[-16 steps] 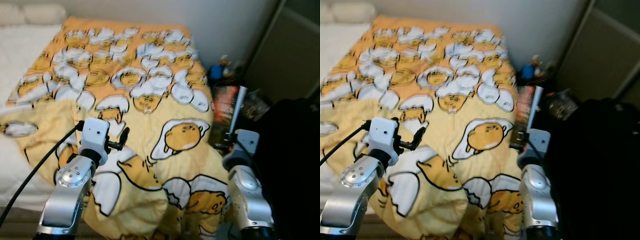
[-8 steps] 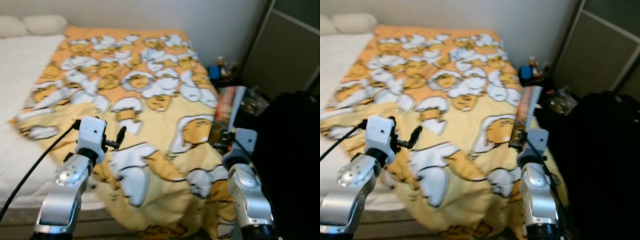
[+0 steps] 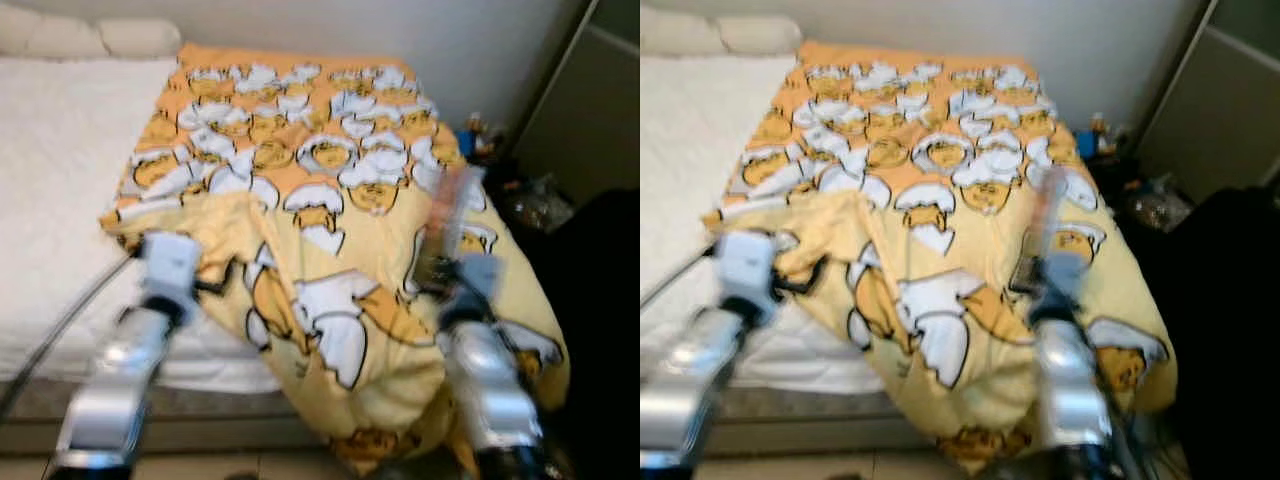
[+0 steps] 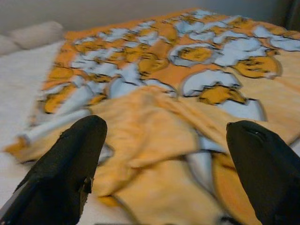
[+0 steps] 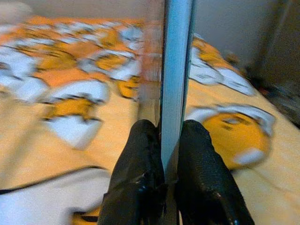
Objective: Clean up the room
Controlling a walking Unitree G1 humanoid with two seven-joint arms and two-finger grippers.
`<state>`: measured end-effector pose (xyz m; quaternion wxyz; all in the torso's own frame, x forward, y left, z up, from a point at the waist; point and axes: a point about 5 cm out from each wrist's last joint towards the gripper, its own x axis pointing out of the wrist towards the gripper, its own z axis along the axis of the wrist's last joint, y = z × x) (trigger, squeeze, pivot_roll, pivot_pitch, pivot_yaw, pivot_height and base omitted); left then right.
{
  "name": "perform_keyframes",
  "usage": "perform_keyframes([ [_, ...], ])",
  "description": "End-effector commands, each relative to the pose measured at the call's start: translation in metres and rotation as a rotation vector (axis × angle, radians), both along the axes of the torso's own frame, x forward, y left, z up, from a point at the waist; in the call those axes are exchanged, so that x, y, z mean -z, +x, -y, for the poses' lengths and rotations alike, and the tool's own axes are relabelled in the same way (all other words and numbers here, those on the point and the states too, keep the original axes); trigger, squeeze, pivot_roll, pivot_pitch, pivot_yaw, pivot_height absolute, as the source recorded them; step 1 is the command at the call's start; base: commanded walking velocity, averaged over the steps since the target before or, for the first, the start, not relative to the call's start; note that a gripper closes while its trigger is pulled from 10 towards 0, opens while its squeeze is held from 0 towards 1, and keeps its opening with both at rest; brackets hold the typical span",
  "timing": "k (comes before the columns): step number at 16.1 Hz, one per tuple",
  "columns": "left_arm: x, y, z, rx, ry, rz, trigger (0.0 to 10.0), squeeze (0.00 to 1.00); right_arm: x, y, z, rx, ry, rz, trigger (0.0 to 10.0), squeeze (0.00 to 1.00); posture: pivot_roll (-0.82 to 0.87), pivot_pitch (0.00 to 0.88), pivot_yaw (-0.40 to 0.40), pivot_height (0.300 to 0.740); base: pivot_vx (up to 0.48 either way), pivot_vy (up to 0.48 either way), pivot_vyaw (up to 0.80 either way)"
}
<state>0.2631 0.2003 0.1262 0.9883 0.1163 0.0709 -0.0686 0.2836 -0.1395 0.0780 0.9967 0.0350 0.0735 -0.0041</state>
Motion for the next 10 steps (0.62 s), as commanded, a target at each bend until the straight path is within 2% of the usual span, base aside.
perform_keyframes([
  [1,-0.0017,0.0020,0.0093,0.029,-0.010,0.006,10.0,0.00,-0.0152,0.0063,0.0088,0.023,-0.002,0.070,10.0,0.00,-0.01,0.000,-0.034,0.740,0.000,0.424,0.00],
  [3,-0.0021,0.0024,0.0098,0.030,-0.010,0.007,10.0,0.00,-0.0165,0.0063,0.0101,0.025,0.058,0.071,10.0,0.00,-0.01,0.000,-0.032,0.740,0.000,0.420,0.00],
  [7,-0.0055,0.0050,0.0075,0.029,-0.004,0.013,10.0,0.00,-0.0197,0.0076,0.0086,0.025,0.068,0.088,10.0,0.00,-0.01,0.000,-0.031,0.740,0.000,0.424,0.00],
  [10,-0.0068,0.0062,0.0069,0.027,0.000,0.016,10.0,0.00,-0.0188,0.0077,0.0087,0.027,0.078,0.082,10.0,0.00,-0.01,0.000,-0.030,0.740,0.000,0.426,-0.78],
])
